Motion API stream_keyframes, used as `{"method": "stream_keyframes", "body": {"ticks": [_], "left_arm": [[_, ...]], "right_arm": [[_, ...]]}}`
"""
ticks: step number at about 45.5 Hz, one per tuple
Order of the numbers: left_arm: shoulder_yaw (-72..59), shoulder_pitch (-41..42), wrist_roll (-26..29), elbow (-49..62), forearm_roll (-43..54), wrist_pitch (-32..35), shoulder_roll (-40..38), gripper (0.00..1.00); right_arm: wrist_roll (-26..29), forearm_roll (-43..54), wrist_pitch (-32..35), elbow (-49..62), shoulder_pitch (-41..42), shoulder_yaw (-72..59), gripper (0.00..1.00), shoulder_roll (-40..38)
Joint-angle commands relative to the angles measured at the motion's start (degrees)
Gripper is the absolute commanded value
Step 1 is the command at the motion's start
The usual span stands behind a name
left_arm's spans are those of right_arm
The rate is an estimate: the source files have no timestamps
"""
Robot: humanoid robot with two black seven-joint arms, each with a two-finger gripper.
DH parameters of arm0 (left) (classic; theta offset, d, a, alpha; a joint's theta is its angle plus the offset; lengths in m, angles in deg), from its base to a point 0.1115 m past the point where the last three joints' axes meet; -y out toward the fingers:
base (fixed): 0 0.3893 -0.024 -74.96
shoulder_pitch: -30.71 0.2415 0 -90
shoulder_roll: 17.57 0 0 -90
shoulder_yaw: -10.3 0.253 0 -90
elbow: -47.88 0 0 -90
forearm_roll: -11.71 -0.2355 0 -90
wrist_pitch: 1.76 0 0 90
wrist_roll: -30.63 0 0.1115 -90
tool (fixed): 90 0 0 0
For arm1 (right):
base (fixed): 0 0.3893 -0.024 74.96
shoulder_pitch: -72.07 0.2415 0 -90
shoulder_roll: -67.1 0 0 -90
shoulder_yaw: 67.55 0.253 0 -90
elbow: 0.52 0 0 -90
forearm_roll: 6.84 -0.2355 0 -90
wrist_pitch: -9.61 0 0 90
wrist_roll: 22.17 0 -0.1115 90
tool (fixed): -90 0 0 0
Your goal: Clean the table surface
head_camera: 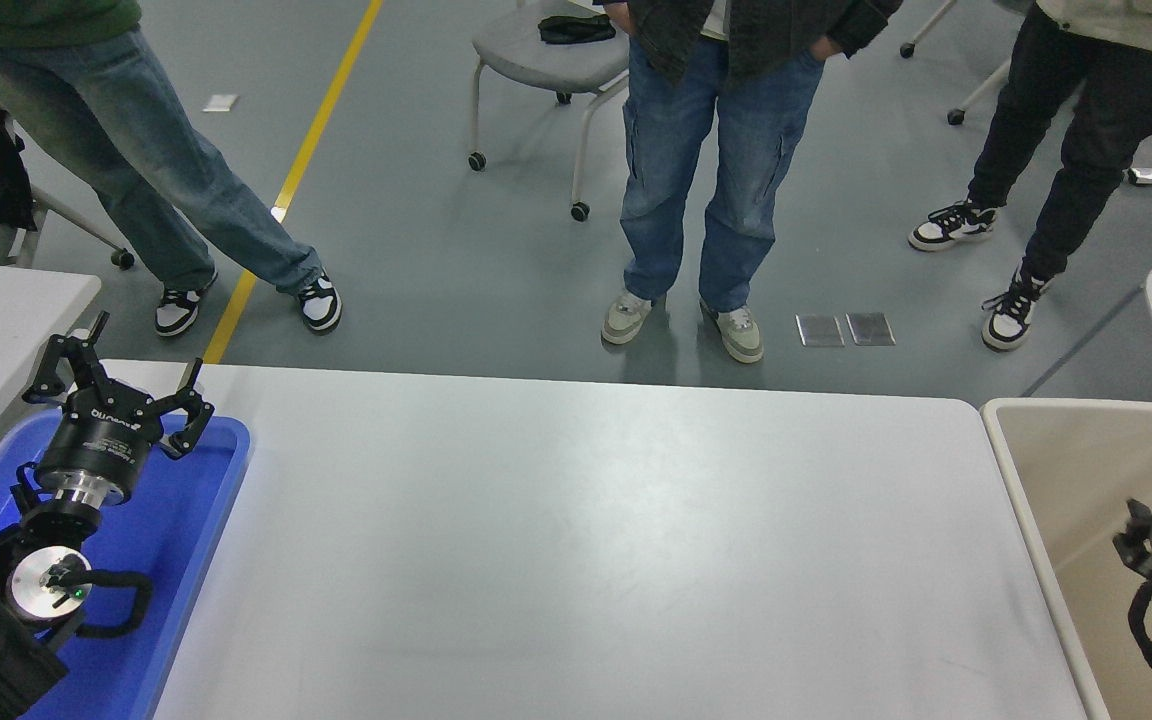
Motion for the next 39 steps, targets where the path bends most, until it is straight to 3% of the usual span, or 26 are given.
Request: {"method": "stream_keyframes", "body": {"ticks": [1, 17, 39], "left_arm": [[0.0, 0.0, 0.0, 0.0, 0.0, 0.0, 0.0, 1.00], [0.0, 0.0, 0.0, 0.0, 0.0, 0.0, 0.0, 1.00], [0.0, 0.0, 0.0, 0.0, 0.0, 0.0, 0.0, 1.00]], "right_arm": [[-3.3, 1.8, 6.9, -8.3, -0.4, 6.5, 1.00, 0.4], [-12.3, 17.4, 7.2, -12.2, 1.2, 12.1, 1.00, 10.9], [-12.4, 20.0, 7.2, -11.9, 0.4, 11.1, 1.00, 11.9]]}}
